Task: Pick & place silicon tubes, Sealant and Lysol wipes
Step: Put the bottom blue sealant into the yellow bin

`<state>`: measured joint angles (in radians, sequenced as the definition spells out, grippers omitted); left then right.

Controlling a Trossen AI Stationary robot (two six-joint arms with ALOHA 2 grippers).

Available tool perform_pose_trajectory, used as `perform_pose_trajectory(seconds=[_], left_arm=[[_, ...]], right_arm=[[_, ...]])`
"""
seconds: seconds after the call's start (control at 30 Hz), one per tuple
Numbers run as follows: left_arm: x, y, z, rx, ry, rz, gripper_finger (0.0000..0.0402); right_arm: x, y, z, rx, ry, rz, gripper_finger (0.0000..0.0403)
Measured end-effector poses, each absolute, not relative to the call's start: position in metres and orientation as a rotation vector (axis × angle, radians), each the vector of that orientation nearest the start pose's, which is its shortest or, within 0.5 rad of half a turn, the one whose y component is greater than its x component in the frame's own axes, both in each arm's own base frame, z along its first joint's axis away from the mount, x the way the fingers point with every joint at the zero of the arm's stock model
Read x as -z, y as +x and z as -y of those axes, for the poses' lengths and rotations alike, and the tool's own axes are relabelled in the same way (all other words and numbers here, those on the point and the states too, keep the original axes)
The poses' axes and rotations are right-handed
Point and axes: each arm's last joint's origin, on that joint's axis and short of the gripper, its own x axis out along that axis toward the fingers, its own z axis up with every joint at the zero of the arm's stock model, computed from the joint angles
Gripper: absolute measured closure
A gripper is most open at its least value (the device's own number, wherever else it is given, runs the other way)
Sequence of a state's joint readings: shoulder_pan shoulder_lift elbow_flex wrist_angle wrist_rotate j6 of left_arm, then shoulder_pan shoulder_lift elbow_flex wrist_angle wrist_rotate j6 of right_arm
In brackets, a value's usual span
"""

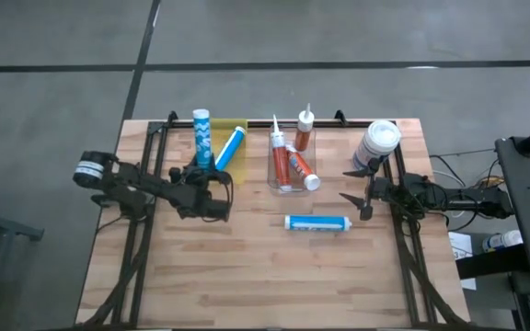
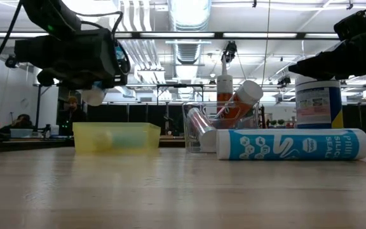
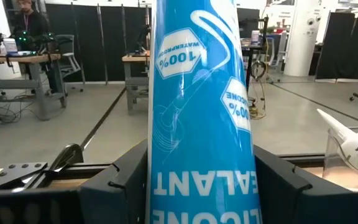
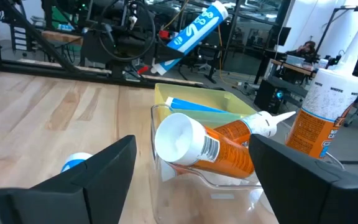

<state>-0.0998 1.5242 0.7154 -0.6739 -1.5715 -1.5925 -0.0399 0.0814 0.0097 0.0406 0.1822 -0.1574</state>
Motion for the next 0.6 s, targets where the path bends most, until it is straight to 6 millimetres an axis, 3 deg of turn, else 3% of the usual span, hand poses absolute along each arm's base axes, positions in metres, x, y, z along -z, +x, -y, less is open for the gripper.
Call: perform_pose_trajectory(seconds=[0.6], left_arm=[[-0.157,0.224,-0.024,-1.546,-0.128,0.126,0.0193]], right_arm=[[-0.164,0.101,0.009,0.219,-0.159,-0.048,0.0086]])
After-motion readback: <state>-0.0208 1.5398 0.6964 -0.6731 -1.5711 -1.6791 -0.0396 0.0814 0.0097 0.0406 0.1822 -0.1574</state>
